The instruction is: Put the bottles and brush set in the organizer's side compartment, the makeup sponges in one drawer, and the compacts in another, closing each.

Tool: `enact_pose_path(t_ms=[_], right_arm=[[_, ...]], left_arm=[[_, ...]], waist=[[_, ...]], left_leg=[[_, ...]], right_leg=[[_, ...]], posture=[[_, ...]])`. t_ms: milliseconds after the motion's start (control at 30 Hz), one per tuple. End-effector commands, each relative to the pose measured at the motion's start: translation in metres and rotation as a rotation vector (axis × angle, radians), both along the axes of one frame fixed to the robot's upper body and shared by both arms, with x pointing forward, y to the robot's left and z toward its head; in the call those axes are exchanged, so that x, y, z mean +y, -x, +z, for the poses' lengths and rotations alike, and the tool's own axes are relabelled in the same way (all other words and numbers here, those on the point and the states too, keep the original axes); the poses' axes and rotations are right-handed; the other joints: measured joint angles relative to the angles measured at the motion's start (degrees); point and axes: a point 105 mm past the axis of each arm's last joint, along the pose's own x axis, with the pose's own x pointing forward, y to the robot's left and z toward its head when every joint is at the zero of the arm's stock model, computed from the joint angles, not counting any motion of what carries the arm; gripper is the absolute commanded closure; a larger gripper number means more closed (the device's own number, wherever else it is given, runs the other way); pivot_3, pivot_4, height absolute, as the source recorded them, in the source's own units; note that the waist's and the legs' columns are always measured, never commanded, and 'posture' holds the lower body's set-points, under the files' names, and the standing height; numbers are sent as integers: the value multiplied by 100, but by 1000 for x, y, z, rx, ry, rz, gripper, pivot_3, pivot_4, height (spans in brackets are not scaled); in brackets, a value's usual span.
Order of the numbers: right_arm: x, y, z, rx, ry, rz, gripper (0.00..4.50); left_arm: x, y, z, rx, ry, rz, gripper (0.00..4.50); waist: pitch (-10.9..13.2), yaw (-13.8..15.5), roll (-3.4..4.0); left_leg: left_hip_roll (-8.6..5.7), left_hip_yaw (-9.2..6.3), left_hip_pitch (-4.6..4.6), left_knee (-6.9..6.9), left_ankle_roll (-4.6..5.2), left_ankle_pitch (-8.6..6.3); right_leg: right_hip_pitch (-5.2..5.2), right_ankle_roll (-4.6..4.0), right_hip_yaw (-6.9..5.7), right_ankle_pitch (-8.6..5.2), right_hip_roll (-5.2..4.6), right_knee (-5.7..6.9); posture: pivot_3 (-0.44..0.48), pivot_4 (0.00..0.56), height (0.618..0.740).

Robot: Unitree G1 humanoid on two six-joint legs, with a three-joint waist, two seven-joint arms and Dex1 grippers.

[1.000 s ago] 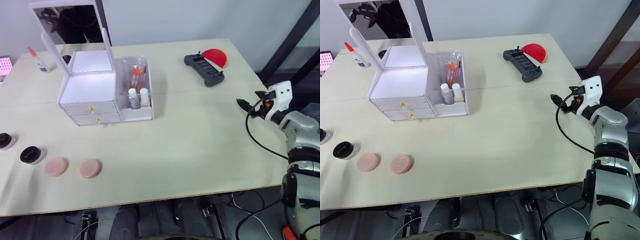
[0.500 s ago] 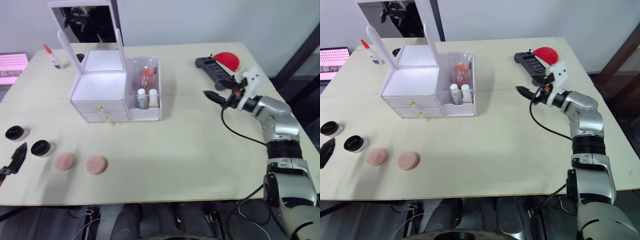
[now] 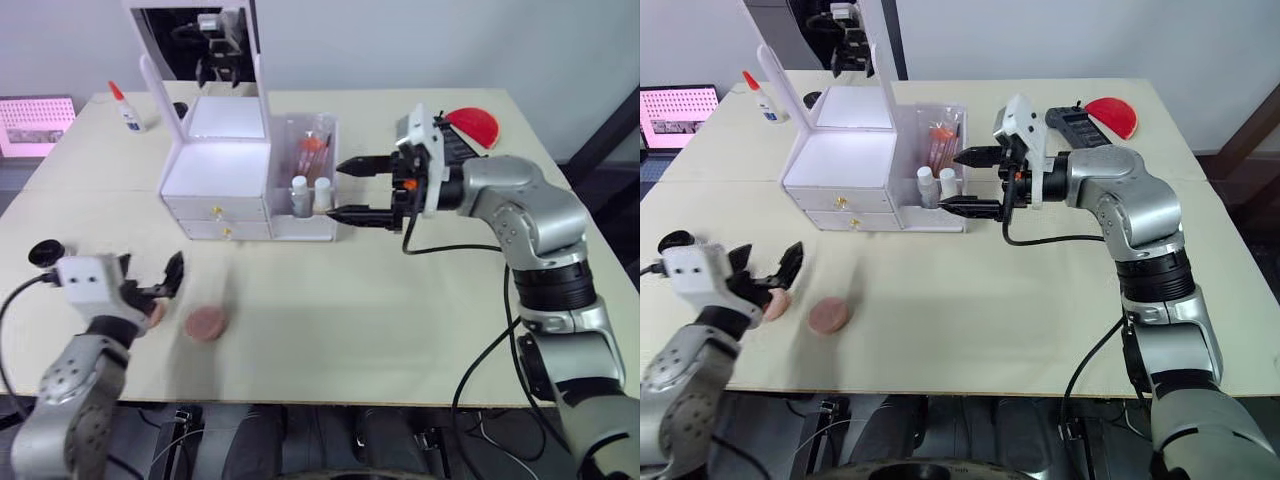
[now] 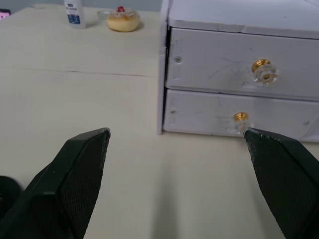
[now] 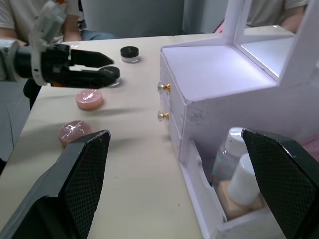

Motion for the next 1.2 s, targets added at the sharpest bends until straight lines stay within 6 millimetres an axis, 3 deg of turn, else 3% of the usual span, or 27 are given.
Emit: enact_pose_path(t_ms=[33,200,400,767,867,1100,1200], right_arm=[[7,3,14,-88,9,17,23],[2,-7,4,-84,24,-37,23],[2,-13,8,-105,11,-66,23],[6,-18,6,-111,0,-118,23],[8,-20,5,-117,2,-130,0],[11,-22,4,-129,3,-144,0],[11,-23,4,-132,5,-148,0]], left_arm=[[-2,-10,7,-28,-38,26,0],[-11,-25,10,-53,-39,-6,0],[-27,-44,15,-91,-10,-41,0],[-55,-53,16,-125,9,-70,0],[-58,-55,13,-121,0,-69,803],[-60,-63,15,-141,-12,-57,4448],[-63,-61,17,-153,-9,-68,4448]], waist=[[0,3,-2],[0,-2,-3],[1,6,-4],[2,5,-7],[2,1,-7],[2,4,-7],[3,4,-8]], left_leg=[[0,0,0,0,0,0],[0,5,-4,-1,0,0],[0,5,-7,-1,0,0],[0,6,-11,-2,0,0],[0,6,-10,-2,0,0],[0,5,-14,-3,0,0],[-1,5,-20,-1,0,0]], right_leg=[[0,0,0,0,0,0],[-1,1,1,0,-1,-5],[-3,2,1,1,-2,-7],[-4,11,1,4,-1,-12],[-4,12,1,4,-1,-12],[-6,16,1,7,-1,-13],[-8,16,1,7,-1,-17]], posture=[[0,150,740],[0,150,740],[0,150,740],[0,150,740],[0,150,740],[0,150,740],[0,150,740]])
